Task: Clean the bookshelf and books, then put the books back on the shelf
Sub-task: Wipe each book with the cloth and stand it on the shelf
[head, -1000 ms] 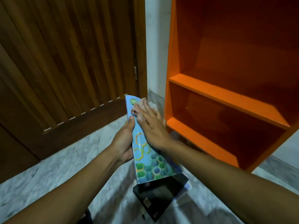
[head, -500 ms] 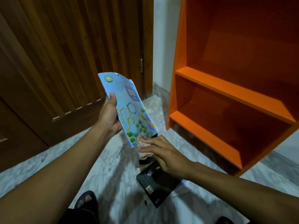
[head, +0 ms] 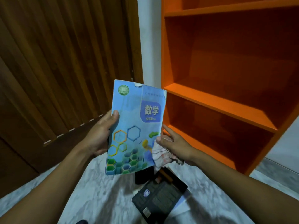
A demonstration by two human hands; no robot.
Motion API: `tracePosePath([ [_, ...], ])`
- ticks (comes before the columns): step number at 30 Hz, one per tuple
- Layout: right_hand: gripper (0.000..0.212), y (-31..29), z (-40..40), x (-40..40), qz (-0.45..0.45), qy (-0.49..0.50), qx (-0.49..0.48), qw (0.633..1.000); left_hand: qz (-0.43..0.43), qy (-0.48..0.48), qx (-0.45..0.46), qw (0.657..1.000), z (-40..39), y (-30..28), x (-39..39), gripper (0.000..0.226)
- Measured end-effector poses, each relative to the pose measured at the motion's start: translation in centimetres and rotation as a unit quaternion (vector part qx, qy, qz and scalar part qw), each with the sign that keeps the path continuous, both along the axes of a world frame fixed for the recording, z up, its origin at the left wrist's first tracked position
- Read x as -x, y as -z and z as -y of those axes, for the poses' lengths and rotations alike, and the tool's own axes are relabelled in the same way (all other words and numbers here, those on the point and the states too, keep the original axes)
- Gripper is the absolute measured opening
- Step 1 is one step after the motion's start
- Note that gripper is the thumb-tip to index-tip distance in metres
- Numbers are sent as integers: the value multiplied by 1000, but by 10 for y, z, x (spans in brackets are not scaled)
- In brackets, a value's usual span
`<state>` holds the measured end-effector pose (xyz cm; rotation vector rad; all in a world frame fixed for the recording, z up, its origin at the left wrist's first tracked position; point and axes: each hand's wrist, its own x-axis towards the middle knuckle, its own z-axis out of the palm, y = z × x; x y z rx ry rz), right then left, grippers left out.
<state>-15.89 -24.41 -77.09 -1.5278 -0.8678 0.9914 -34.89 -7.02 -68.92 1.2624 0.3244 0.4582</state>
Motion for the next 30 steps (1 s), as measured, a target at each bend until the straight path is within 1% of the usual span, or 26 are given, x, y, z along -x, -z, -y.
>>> tracePosePath([
  [1,73,1,0,-2,-17,-14,-8,1000,0,11,-5,1000,4,0,-1,43],
  [2,62,2,2,-5,-26,-20,-16,999,1,18,-13,1000,7,-1,-3,42],
  [4,42,-1,5,-6,-33,-1,-26,999,-1,20,-40,999,10,-2,-4,41],
  [8,23,-17,10,-10,-57,59,-63,995,4,-18,-69,997,9,0,-6,41],
  [9,17,-23,10,-11,-54,73,-75,993,-4,-28,-86,996,7,2,-6,41],
  [11,10,-39,10,-16,-34,97,-92,990,-42,-20,-135,990,6,7,-4,45],
  [13,10,-57,11,-22,-19,121,-108,987,-91,-9,-164,982,5,11,-5,40],
  [15,15,-74,11,-32,-3,138,-109,984,-111,-9,-184,977,8,11,-11,30],
  [17,21,-88,9,-43,17,150,-106,983,-95,-20,-207,973,10,4,-22,21],
  [21,26,-113,-2,-58,99,178,-119,972,-55,-92,-231,967,-1,-14,-62,26],
  [23,36,-119,-8,-64,134,214,-115,961,-32,-118,-224,967,-5,-19,-89,28],
  [26,49,-114,-14,-78,147,309,-92,935,-8,-132,-207,969,-6,-23,-135,32],
  [28,41,-111,-18,-90,131,359,-98,919,5,-147,-198,969,-11,-23,-168,33],
  [30,30,-110,-19,-104,116,375,-109,913,11,-153,-194,969,-17,-19,-202,32],
])
